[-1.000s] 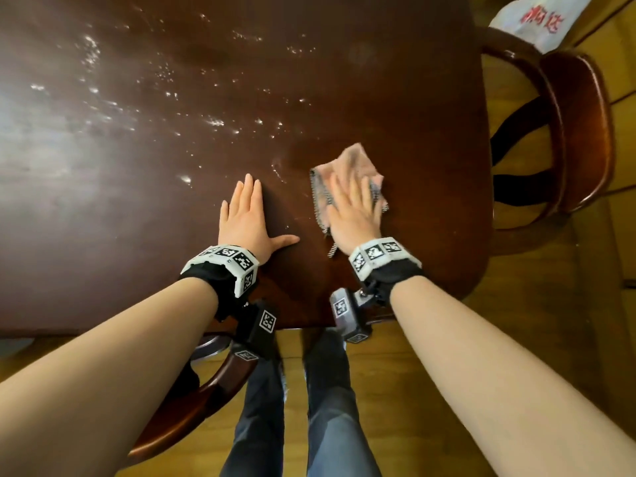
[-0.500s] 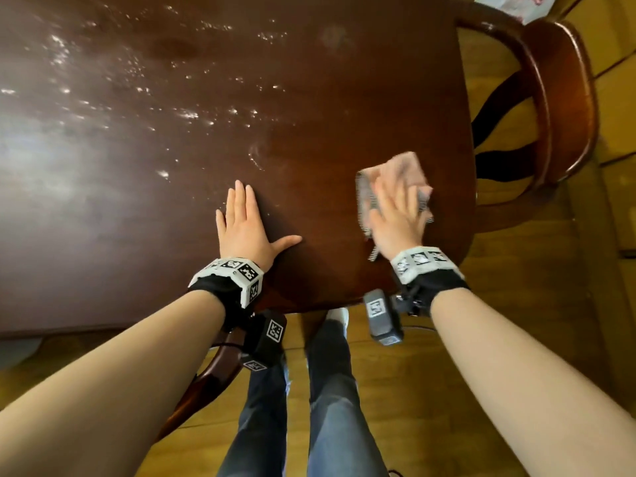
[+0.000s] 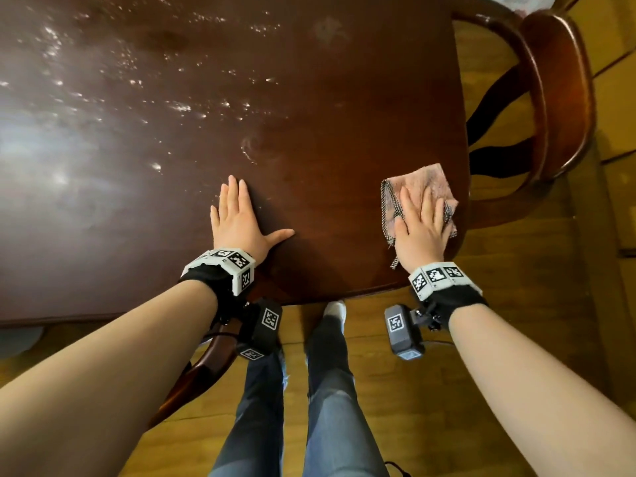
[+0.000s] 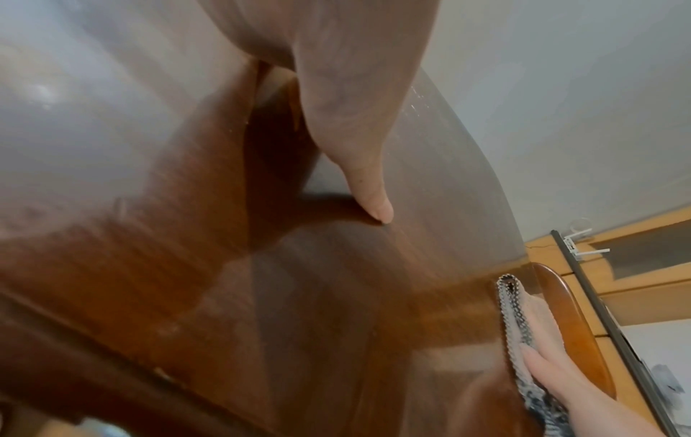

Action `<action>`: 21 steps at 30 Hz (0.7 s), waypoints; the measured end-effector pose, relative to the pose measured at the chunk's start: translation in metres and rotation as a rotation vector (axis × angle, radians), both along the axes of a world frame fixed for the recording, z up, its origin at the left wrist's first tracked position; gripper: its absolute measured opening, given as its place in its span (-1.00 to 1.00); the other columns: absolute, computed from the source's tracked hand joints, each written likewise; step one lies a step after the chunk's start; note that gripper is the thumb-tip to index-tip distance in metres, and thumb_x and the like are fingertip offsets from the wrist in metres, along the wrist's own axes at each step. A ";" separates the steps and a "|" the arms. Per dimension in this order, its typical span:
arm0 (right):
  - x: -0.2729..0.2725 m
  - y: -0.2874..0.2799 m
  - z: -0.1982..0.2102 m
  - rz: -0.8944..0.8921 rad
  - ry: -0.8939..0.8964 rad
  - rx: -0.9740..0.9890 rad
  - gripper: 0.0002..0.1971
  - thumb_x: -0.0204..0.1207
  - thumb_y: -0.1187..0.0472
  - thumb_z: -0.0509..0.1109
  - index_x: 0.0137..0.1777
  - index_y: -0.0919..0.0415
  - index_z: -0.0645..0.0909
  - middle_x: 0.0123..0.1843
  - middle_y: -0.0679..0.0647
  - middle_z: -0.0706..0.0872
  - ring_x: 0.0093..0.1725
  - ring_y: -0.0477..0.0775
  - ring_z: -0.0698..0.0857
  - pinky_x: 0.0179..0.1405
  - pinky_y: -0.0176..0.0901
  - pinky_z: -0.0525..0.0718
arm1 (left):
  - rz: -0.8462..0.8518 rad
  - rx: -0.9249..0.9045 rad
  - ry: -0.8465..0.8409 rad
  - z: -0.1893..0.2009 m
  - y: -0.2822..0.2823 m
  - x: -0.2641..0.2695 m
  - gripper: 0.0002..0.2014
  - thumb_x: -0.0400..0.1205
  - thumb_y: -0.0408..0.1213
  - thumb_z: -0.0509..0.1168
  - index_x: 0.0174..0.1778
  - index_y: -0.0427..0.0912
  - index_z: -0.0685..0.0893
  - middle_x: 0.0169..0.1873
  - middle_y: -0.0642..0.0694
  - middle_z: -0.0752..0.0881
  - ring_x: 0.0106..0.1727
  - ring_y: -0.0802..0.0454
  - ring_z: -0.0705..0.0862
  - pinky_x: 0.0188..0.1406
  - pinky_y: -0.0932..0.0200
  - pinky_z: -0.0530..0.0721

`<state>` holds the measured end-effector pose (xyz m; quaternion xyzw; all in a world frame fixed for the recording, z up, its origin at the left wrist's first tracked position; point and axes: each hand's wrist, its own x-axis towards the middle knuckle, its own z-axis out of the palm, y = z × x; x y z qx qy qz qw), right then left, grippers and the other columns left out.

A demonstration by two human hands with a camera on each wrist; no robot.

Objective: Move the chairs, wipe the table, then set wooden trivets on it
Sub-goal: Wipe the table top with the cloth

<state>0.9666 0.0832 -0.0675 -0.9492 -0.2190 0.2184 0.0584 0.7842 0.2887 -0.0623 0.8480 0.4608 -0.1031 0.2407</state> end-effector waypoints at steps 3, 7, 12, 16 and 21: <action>-0.033 0.031 0.000 0.138 0.006 0.006 -0.46 0.73 -0.01 -0.09 0.65 -0.30 -0.18 0.72 -0.01 -0.28 0.68 0.13 -0.32 0.60 0.27 -0.29 | 0.004 -0.021 -0.026 0.001 0.004 -0.008 0.16 0.38 0.28 0.41 0.67 -0.22 -0.11 0.68 -0.10 -0.14 0.69 -0.04 -0.17 0.67 -0.08 -0.08; -0.074 0.079 0.001 0.344 0.028 0.032 -0.46 0.73 -0.03 -0.07 0.64 -0.33 -0.18 0.71 -0.07 -0.30 0.68 0.10 -0.33 0.59 0.23 -0.32 | 0.005 0.022 -0.017 0.005 0.022 -0.033 0.14 0.39 0.26 0.41 0.67 -0.22 -0.09 0.68 -0.12 -0.14 0.70 -0.07 -0.15 0.66 -0.10 -0.07; -0.085 0.156 0.003 0.438 0.062 0.026 -0.46 0.73 -0.02 -0.06 0.64 -0.32 -0.16 0.71 -0.09 -0.30 0.68 0.07 -0.33 0.61 0.21 -0.32 | 0.021 0.061 0.039 0.012 0.056 -0.068 0.15 0.38 0.33 0.37 0.67 -0.16 -0.13 0.68 -0.12 -0.19 0.69 -0.10 -0.18 0.64 -0.20 -0.09; -0.117 0.214 0.005 0.499 0.090 0.018 -0.45 0.73 -0.01 -0.04 0.65 -0.30 -0.15 0.71 -0.08 -0.31 0.68 0.09 -0.34 0.60 0.24 -0.31 | 0.096 0.020 0.065 0.011 0.079 -0.089 0.18 0.36 0.35 0.37 0.67 -0.15 -0.16 0.68 -0.13 -0.23 0.69 -0.11 -0.21 0.64 -0.23 -0.10; -0.130 0.203 0.007 0.676 0.124 0.011 -0.44 0.73 0.03 -0.04 0.65 -0.30 -0.17 0.71 -0.15 -0.28 0.68 0.01 -0.31 0.63 0.22 -0.30 | 0.092 0.008 0.038 0.013 0.104 -0.092 0.20 0.35 0.36 0.37 0.67 -0.16 -0.18 0.68 -0.12 -0.22 0.69 -0.08 -0.21 0.64 -0.18 -0.13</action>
